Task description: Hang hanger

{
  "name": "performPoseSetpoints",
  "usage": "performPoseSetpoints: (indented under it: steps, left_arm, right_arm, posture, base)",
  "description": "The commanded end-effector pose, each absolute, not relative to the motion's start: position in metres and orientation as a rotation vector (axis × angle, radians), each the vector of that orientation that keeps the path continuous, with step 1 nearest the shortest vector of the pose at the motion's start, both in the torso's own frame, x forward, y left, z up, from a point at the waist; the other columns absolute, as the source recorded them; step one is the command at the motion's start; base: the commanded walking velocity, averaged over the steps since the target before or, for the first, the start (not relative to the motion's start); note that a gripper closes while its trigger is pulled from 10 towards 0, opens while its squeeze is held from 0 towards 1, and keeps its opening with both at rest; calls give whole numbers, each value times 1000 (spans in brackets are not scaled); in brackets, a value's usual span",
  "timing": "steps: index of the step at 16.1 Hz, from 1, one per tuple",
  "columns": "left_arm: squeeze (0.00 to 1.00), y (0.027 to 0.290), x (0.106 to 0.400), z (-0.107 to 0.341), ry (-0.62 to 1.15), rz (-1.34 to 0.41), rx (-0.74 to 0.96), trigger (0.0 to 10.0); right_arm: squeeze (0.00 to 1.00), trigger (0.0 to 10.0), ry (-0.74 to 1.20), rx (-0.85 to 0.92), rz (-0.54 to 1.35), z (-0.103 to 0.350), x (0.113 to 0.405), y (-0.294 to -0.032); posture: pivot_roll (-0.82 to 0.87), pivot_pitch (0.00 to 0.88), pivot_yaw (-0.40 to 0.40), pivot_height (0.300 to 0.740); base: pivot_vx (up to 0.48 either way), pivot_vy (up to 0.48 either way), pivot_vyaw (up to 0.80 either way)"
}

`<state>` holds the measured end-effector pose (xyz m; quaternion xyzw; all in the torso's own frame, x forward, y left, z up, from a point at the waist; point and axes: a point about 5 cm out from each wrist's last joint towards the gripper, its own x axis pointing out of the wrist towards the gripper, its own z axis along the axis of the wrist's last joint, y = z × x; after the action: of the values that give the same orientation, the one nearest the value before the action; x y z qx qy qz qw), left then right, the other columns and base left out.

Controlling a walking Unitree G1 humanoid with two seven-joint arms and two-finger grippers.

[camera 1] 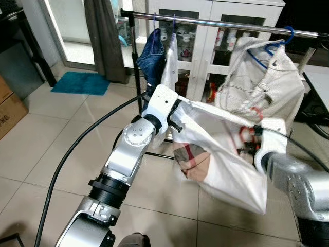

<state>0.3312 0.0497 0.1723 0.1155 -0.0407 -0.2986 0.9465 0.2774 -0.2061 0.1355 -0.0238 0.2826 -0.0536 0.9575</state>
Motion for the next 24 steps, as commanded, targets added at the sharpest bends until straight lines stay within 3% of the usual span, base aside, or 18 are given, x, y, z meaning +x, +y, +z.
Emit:
performPoseSetpoints:
  steps: [1, 4, 6, 9, 10, 11, 12, 13, 15, 16, 17, 24]
  left_arm:
    - [0, 30, 318, 177, -116, -729, 215, 0]
    - [0, 24, 315, 175, -109, -743, 220, 0]
    - [0, 25, 315, 172, -81, -751, 206, 0]
    - [0, 21, 312, 165, -36, -801, 210, 0]
    - [0, 20, 311, 164, -28, -811, 198, 1176]
    - [0, 20, 311, 162, -17, -823, 210, 9373]
    - [0, 20, 311, 161, -11, -831, 216, 9176]
    - [0, 21, 311, 159, 6, -828, 222, 10000]
    - [0, 25, 313, 155, 41, -816, 213, 10000]
    - [639, 27, 314, 157, 41, -809, 203, 10000]
    - [1000, 28, 316, 158, 41, -793, 191, 10000]
    - [1000, 28, 306, 162, 48, -927, 160, 10000]
  right_arm:
    - [0, 10000, 448, 16, -229, 153, 295, -211]
    - [0, 10000, 341, 72, -308, 169, 309, -211]
    - [0, 10000, 272, 116, -263, 181, 318, -204]
    - [0, 10000, 152, 157, -27, 199, 326, -164]
    - [0, 10000, 96, 221, 35, 205, 327, -154]
    - [0, 10000, 60, 255, 69, 209, 326, -150]
    - [0, 10000, 43, 264, 83, 211, 326, -149]
    - [0, 10000, 9, 271, 114, 215, 325, -146]
    - [0, 10000, -39, 290, 159, 219, 322, -143]
    - [0, 10000, -48, 292, 167, 220, 322, -142]
    - [0, 10000, -54, 290, 174, 220, 321, -142]
    - [0, 10000, -41, 206, 142, 212, 323, -150]
  posture:
    - [-7, 0, -2, 740]
    - [-2, 0, -5, 740]
    - [-1, 0, -6, 740]
    - [-1, 0, 0, 740]
    - [-1, 0, 0, 740]
    - [-1, 0, 3, 740]
    - [-1, 0, 3, 740]
    - [-1, 0, 4, 740]
    - [-2, 0, 6, 740]
    - [-1, 0, 7, 740]
    - [-1, 0, 7, 740]
    - [-4, 0, 13, 740]
  base:
    - [0, 0, 0]
    - [0, 0, 0]
    - [0, 0, 0]
    - [0, 0, 0]
    - [0, 0, 0]
    - [0, 0, 0]
    - [0, 0, 0]
    - [0, 0, 0]
    - [0, 0, 0]
    - [0, 0, 0]
    - [0, 0, 0]
    - [0, 0, 0]
